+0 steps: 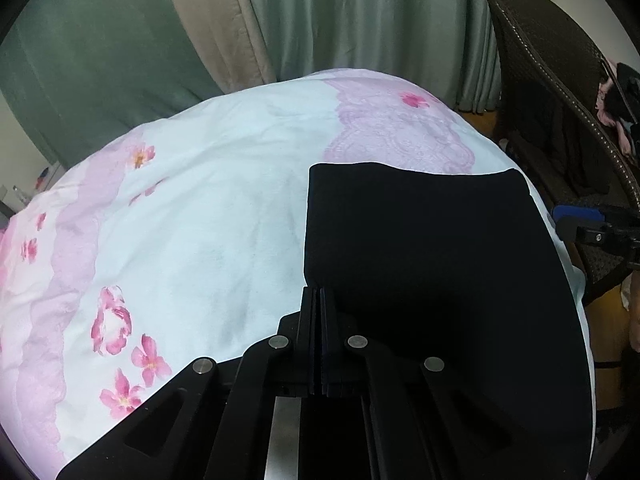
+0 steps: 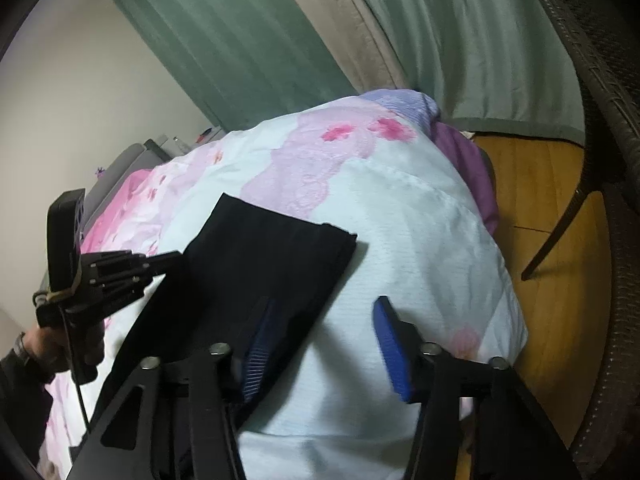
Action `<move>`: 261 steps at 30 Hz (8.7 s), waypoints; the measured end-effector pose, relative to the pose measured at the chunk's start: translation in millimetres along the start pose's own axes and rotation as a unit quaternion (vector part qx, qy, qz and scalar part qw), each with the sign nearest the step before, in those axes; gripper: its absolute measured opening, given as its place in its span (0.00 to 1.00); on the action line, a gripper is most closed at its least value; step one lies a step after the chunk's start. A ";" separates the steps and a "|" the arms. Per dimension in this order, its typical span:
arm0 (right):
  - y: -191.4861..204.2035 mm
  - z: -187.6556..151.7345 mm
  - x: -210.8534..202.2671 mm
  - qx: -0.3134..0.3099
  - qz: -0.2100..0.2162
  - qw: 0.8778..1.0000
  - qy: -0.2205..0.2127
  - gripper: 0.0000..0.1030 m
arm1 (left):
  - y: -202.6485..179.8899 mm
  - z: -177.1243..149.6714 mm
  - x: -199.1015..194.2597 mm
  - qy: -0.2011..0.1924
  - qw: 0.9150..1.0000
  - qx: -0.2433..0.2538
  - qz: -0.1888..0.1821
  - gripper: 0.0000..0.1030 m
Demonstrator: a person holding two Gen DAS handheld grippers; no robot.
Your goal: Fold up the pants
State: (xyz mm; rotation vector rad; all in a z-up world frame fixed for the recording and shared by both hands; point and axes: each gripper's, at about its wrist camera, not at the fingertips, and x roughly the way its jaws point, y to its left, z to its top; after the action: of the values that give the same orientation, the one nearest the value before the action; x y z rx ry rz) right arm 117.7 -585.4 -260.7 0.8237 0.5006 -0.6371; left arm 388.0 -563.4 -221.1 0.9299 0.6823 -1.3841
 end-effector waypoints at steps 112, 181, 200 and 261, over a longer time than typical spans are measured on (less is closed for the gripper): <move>355.8 -387.8 -118.5 -0.502 0.340 0.763 0.224 0.53 | -129.1 -557.0 -393.3 -0.058 0.868 -0.433 0.237 0.30; 182.3 -205.6 -71.3 -0.131 0.211 0.957 0.151 0.45 | -31.0 -347.8 -257.4 -0.042 0.981 -0.183 0.052 0.47; 295.5 -254.0 -190.1 -0.351 0.301 0.883 0.080 0.71 | -193.8 -560.9 -436.9 -0.010 0.780 -0.510 0.362 0.62; 675.3 -518.9 -128.2 -0.764 0.466 0.197 0.401 0.19 | -276.8 -638.0 -449.9 -0.225 0.411 -0.788 0.400 0.25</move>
State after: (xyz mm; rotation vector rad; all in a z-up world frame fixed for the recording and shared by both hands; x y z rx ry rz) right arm 408.2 216.2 -139.0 -0.7999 1.0384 1.6099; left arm 145.8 228.2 -192.8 -0.7079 0.6147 0.2997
